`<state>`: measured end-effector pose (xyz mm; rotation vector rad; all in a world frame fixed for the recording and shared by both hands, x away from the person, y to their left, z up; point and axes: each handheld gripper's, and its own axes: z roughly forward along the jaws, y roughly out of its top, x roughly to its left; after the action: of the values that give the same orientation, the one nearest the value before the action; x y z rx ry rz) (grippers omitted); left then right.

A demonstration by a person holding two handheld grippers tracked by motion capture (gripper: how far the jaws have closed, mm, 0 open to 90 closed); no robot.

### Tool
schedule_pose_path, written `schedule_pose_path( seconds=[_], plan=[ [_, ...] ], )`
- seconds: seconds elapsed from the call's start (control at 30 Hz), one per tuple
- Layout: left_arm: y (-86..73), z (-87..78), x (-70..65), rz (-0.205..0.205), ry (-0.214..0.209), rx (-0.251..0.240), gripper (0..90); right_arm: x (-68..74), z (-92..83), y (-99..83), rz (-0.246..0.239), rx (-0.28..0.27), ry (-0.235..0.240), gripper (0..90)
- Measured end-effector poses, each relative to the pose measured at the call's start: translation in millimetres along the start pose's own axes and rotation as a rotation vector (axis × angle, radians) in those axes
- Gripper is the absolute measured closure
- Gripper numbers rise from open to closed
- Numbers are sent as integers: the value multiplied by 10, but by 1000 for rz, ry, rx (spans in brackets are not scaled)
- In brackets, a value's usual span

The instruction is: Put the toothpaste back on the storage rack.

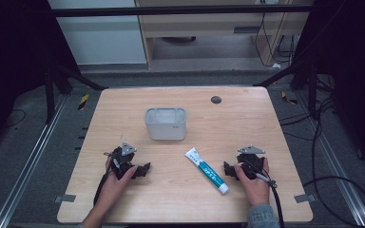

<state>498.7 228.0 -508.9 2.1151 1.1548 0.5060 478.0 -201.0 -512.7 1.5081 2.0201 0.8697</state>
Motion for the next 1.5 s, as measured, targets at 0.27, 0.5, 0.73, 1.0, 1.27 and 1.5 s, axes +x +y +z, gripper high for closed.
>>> schedule_pose_path(
  seconds=[0.27, 0.5, 0.73, 1.0, 1.27, 1.5],
  plan=[
    [-8, -8, -12, -9, 10, 0, 0, 1, -30, -29, -10, 0, 15, 7],
    [-17, -19, -26, -12, 16, 2, 0, -6, -37, -36, -22, 1, 20, 7],
    [-26, -27, -28, -11, 11, 0, 0, 35, -191, -34, -43, -11, 73, 108],
    [-42, -42, -45, -15, 15, -1, 0, 286, -509, 126, -200, 36, 99, 157],
    [-38, -39, -42, -11, 13, 1, 0, 516, -558, 348, -283, 94, 142, 301],
    [-38, -40, -42, -11, 13, 1, 0, 740, -468, 502, -349, 197, 188, 336]
  ],
)
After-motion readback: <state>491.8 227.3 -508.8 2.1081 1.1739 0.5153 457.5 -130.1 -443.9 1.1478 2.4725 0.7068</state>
